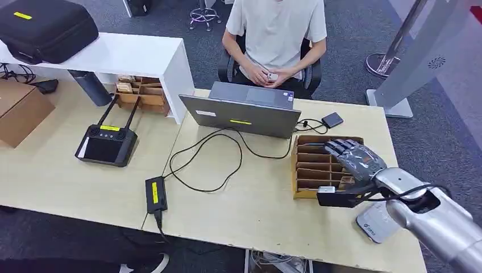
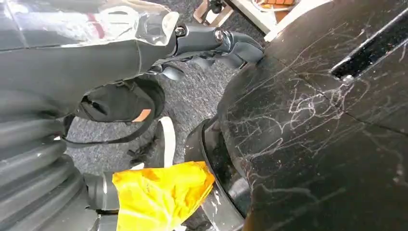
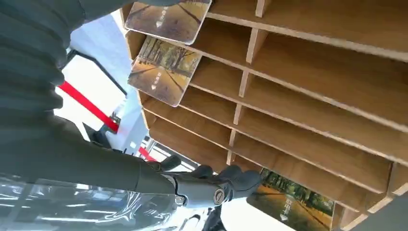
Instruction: Pass the card to the sensor for recognition and then transmit it.
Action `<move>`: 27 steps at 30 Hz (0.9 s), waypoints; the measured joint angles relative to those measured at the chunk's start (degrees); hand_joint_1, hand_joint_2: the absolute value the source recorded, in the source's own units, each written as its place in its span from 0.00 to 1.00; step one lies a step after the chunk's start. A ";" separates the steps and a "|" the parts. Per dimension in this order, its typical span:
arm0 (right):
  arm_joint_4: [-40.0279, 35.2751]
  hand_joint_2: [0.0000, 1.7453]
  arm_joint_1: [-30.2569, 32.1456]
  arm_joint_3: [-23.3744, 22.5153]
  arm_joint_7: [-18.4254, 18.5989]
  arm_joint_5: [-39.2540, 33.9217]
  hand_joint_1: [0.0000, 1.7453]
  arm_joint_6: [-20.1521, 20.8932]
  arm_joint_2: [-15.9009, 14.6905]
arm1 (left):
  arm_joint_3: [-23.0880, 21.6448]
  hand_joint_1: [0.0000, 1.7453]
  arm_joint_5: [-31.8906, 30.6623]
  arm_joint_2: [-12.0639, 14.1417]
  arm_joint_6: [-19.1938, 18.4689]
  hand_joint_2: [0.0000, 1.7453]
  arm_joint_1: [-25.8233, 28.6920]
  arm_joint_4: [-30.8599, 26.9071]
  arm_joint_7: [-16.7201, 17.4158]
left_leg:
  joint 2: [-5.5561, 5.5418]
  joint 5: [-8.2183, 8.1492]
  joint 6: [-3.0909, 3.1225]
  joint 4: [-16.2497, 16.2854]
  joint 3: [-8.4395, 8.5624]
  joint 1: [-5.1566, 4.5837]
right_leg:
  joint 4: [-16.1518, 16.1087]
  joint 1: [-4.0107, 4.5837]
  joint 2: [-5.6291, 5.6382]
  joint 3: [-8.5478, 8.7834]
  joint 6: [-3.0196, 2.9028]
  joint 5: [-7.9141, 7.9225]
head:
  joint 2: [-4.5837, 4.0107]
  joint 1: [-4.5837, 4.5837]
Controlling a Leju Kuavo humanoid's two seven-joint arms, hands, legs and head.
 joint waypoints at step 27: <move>-0.79 1.00 -0.86 0.42 1.09 0.55 0.00 0.15 -1.55 | -0.11 0.00 -1.49 -1.12 -0.37 1.00 -0.35 0.77 1.79 | 0.02 0.00 0.00 0.02 -0.04 0.00 | -0.01 0.00 0.03 -0.07 0.00 0.01 | 0.00 0.00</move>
